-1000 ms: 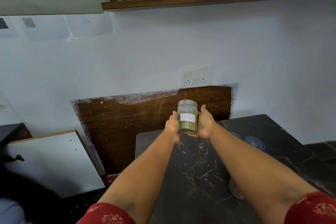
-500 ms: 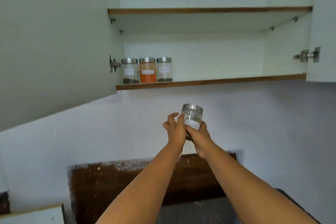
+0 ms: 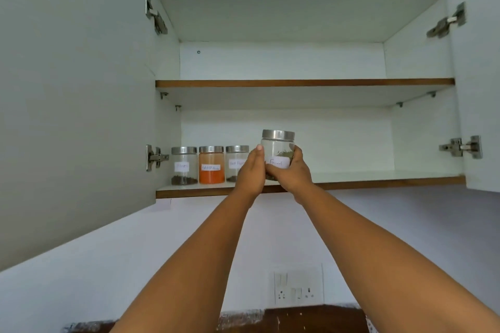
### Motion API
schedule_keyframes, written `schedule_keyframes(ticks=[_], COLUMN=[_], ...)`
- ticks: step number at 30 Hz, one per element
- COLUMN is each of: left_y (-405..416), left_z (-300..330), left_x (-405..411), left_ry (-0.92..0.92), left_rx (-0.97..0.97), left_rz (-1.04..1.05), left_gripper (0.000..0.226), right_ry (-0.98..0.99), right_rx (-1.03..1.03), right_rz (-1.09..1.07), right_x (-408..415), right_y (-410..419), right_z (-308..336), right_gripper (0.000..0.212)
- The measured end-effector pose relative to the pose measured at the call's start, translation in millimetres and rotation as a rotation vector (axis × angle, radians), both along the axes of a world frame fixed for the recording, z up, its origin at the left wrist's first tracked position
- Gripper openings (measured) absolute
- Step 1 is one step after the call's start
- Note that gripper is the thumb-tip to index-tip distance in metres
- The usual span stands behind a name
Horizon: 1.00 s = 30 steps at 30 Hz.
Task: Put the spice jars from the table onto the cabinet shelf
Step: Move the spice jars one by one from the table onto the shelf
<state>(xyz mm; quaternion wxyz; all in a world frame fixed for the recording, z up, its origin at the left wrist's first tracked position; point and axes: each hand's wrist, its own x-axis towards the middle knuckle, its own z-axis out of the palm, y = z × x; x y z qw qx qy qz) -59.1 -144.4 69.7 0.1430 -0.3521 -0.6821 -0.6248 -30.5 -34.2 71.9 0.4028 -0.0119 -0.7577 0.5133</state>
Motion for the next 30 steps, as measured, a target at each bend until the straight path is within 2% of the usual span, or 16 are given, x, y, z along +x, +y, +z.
schedule_keyframes(ticks=[2,4,5,7,9,16,22,30], left_y=[-2.9,-10.9,-14.9,-16.7,-14.1,-12.7,-10.3,-10.2], left_z=[-0.5,-14.2,-24.0,-39.1,-40.5,-27.9,-30.6,-30.3], left_x=[-21.8,-45.5,-55.6,-69.3,-75.0,-96.0,-97.4,-101.1], left_ry=[0.073,0.304,0.412,0.505,0.548,0.508,0.513,0.529], left_rx=[-0.229,-0.611,-0.727,-0.715,-0.689,-0.708,-0.688,-0.683], left_rz=[0.166,0.484,0.617,0.754,0.785,0.864,0.903,0.888], left_gripper=[0.059,0.06,0.059,0.052,0.05,0.037,0.037,0.039], right_ry=[-0.152,-0.357,-0.437,-0.511,-0.532,-0.56,-0.616,-0.603], right_rx=[0.132,0.259,0.303,0.345,0.34,0.301,0.387,0.402], right_rz=[-0.021,-0.033,-0.041,-0.06,-0.075,-0.128,-0.153,-0.179], right_x=[-12.7,-29.6,-37.5,-57.2,-76.3,-136.8,-155.2,-156.4], right_y=[14.8,30.2,36.4,45.9,50.5,48.1,44.9,46.5], right_z=[8.3,15.7,19.6,24.5,26.0,24.8,19.1,20.0], right_gripper=[0.102,0.099,0.1,0.109,0.116,0.112,0.12,0.109])
